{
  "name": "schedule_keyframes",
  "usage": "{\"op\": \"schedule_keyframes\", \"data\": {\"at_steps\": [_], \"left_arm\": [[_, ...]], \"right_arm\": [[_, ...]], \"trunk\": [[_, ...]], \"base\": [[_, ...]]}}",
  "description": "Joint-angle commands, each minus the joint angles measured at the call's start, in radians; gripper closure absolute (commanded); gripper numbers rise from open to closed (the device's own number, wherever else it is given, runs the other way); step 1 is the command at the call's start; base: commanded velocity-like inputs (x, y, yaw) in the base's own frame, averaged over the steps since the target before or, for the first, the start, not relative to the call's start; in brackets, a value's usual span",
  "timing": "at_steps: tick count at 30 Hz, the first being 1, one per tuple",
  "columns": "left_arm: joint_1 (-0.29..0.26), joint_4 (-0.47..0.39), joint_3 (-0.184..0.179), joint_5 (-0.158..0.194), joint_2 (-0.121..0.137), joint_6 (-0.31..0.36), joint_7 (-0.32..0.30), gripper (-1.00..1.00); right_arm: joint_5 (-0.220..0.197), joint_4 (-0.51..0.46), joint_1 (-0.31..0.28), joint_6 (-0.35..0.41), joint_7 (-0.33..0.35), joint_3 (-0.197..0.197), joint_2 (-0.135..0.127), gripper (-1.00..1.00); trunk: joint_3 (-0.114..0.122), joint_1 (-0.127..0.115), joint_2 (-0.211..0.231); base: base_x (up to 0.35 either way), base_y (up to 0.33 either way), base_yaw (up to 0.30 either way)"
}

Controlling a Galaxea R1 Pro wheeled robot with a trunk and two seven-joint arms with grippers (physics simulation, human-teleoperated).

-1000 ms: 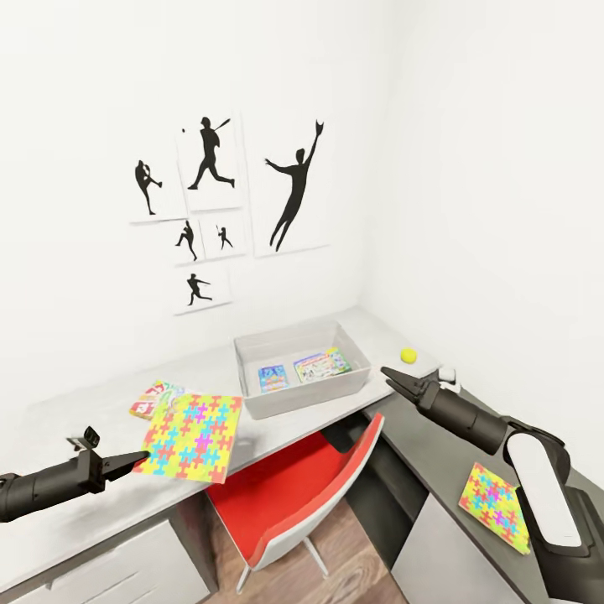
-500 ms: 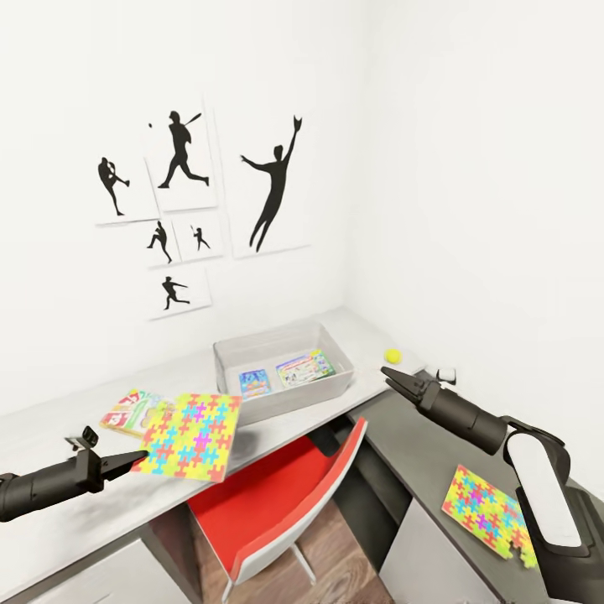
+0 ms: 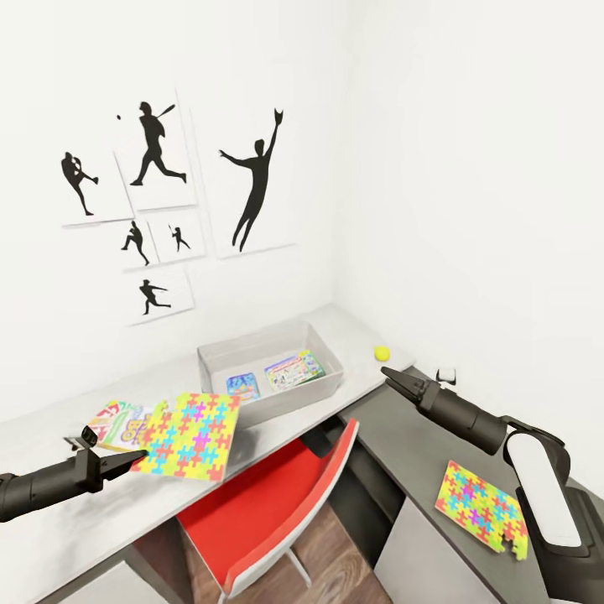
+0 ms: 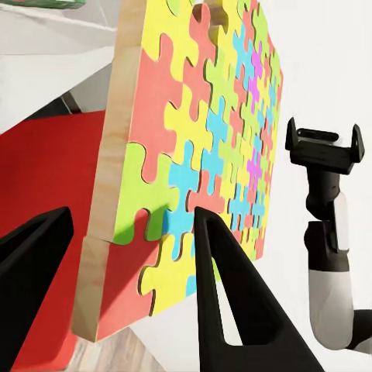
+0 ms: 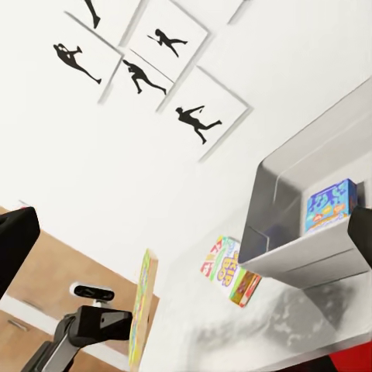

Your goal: Put all the toys in the child's room - the three board games (two on the bed and one on the table), the two jigsaw puzzles on the table, and the tennis ball on the table - inside the toy box on the table in the child's room.

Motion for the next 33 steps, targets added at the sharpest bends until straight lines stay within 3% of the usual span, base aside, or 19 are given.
{"op": "schedule_keyframes", "data": {"at_steps": [1,9,21,27,29,33], "left_arm": [[-0.001,0.000,0.000,0.000,0.000,0.011,-0.004,1.00],[-0.001,0.000,-0.001,0.000,0.000,0.008,-0.004,1.00],[0.001,-0.011,0.002,0.004,0.001,0.007,-0.004,1.00],[-0.001,-0.027,0.018,0.003,0.024,0.010,-0.004,1.00],[-0.011,-0.039,0.019,0.001,0.028,0.012,-0.004,1.00],[-0.113,-0.057,0.013,-0.003,0.028,0.013,-0.004,1.00]], "right_arm": [[0.002,0.000,-0.001,0.006,0.004,-0.001,0.000,-1.00],[0.003,0.000,-0.001,0.005,0.004,-0.001,0.000,-1.00],[0.003,0.000,-0.001,0.005,0.004,-0.001,0.000,-1.00],[0.003,0.000,-0.001,0.005,0.004,-0.001,0.000,-1.00],[0.004,0.000,-0.001,0.005,0.003,-0.001,0.000,-1.00],[0.005,0.000,-0.001,0.004,0.001,0.000,0.005,-1.00]], "trunk": [[-0.002,0.001,-0.002],[-0.002,0.001,-0.002],[-0.002,0.001,-0.002],[-0.002,0.001,-0.002],[-0.002,0.001,-0.002],[-0.002,0.001,-0.002]], "base": [[0.032,0.018,-0.012],[0.169,0.004,-0.003],[0.020,0.000,0.000],[0.000,0.000,0.000],[0.000,0.000,0.000],[0.000,0.000,0.000]]}}
